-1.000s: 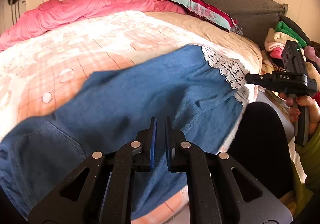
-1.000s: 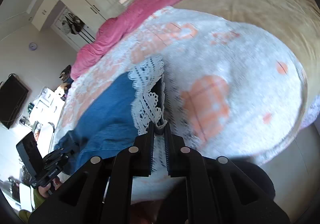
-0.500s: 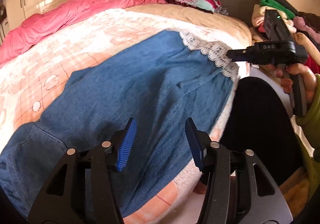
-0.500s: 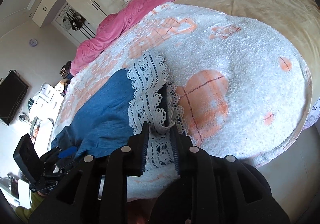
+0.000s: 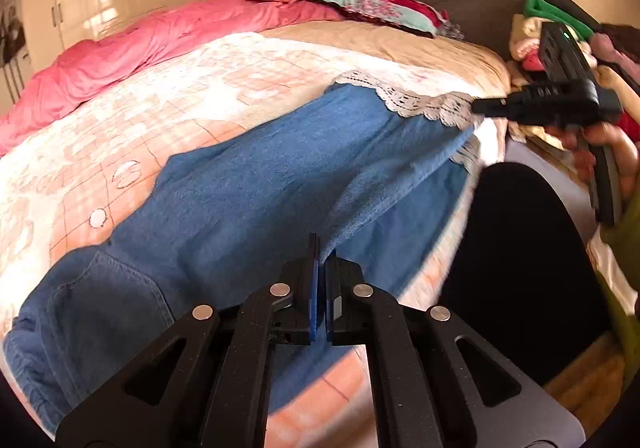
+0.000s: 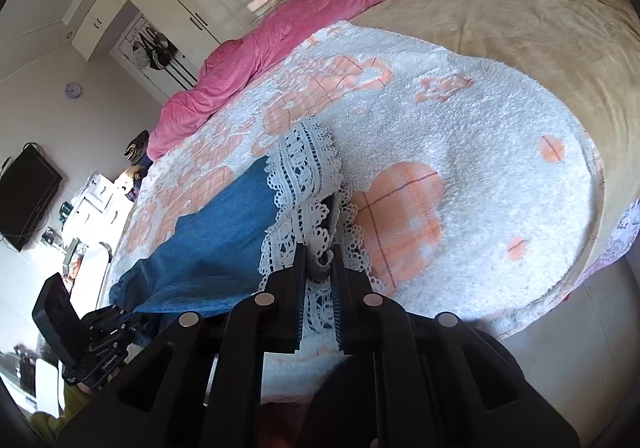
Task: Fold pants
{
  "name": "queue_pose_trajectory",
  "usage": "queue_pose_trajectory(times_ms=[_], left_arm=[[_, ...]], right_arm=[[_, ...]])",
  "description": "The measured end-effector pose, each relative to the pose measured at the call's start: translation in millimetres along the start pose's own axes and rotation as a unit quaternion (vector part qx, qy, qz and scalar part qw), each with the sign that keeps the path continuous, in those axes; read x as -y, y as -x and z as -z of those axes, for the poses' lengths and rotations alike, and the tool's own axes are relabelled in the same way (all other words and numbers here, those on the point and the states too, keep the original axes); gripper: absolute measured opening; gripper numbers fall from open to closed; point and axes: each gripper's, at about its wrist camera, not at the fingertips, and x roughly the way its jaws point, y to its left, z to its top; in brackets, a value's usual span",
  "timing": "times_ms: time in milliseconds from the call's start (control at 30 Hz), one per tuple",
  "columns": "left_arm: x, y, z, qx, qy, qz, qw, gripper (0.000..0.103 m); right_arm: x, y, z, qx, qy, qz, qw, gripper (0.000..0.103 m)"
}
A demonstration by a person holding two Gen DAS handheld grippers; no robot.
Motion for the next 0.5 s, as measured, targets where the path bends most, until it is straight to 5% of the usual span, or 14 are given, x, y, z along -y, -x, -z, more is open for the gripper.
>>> queue_pose_trajectory(times_ms=[200,500], left_arm=[[18.1,-12.6,13.4,-0.034,-0.039,-0.023,0.9984,0.0],[3.0,-24.4,24.5,-0.061,-0.006,-0.024,0.9978,0.001]], right_arm=[[6.8,-10.2,11.4,-0.034,0.011,0.032,0.999,0.011],[12.5,-22.4,18.5,-0.048,0.029,0.056,0.997,0.016]])
